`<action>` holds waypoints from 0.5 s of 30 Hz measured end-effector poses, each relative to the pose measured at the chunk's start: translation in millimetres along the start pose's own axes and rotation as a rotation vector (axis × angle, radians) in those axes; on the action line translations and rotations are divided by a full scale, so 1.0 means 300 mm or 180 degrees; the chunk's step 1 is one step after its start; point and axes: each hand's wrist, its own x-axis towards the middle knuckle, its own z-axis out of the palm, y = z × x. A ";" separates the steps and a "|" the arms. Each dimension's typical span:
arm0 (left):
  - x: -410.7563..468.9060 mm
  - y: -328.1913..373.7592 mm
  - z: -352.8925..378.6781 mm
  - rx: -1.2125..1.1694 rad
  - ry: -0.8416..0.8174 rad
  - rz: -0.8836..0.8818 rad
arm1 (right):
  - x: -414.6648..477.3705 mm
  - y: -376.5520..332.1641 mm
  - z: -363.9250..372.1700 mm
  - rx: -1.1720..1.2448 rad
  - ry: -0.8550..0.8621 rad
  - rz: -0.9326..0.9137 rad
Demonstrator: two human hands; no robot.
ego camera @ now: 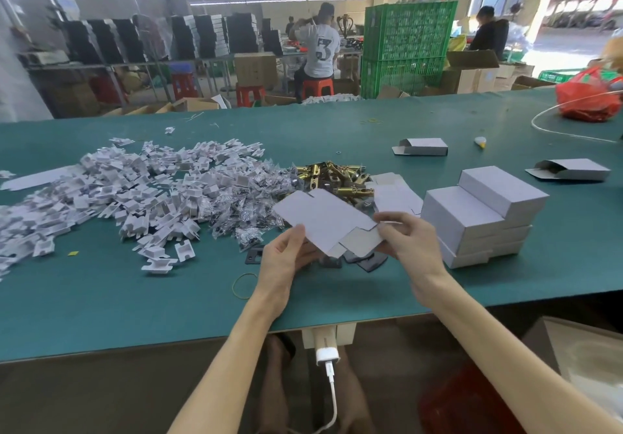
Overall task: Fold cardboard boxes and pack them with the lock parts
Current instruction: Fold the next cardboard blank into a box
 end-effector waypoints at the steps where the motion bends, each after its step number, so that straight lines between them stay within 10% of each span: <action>1: 0.000 0.004 -0.003 -0.0112 0.0030 -0.0012 | -0.008 0.013 0.007 0.0086 -0.0071 0.0094; 15: -0.034 0.068 -0.016 -0.0653 -0.1232 -0.0262 | -0.038 0.135 0.047 0.0369 -0.0612 0.0551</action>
